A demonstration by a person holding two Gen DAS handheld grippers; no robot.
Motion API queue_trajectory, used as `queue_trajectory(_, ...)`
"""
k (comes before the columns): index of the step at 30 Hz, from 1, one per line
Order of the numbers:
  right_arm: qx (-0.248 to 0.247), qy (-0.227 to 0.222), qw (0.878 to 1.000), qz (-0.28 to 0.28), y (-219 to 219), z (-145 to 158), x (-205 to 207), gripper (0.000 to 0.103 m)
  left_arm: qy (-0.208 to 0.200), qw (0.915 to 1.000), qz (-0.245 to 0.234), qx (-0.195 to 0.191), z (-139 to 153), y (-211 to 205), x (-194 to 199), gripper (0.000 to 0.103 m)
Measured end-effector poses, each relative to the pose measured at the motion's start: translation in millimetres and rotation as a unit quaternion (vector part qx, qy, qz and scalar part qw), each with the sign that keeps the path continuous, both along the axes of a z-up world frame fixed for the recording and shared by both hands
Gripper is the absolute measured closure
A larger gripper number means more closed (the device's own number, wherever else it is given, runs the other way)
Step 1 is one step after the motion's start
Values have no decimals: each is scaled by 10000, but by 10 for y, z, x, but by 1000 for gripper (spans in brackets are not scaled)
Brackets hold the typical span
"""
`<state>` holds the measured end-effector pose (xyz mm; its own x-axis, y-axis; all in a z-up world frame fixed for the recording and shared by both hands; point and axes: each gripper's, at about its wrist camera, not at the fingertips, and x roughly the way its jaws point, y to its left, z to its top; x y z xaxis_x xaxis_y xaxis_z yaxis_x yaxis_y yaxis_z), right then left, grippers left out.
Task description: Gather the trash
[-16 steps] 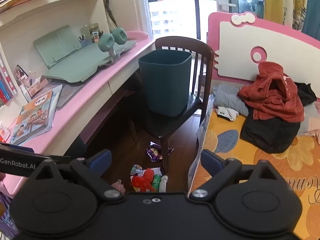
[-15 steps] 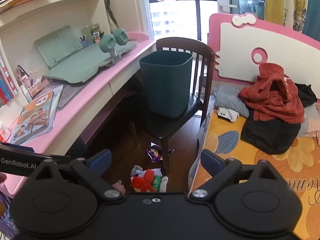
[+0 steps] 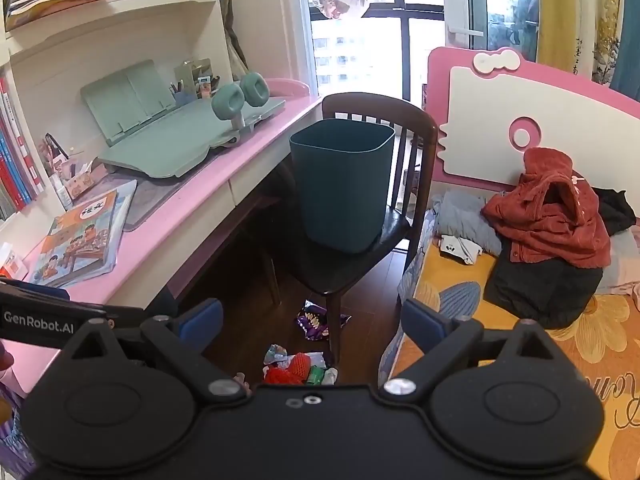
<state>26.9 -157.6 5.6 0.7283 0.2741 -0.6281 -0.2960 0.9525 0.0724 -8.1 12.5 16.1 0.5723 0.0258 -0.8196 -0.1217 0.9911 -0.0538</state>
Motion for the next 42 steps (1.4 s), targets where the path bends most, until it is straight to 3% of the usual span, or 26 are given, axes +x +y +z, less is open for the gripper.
queue_trajectory(16,23,-179,9998,62,-40,15,-74,6,-303,9995,3,30,122,5,-96,0)
queue_trajectory(42,45,-45,10000,-27,3,24,-175,9,-274,9996,-53,-35,79,-8,-231,0)
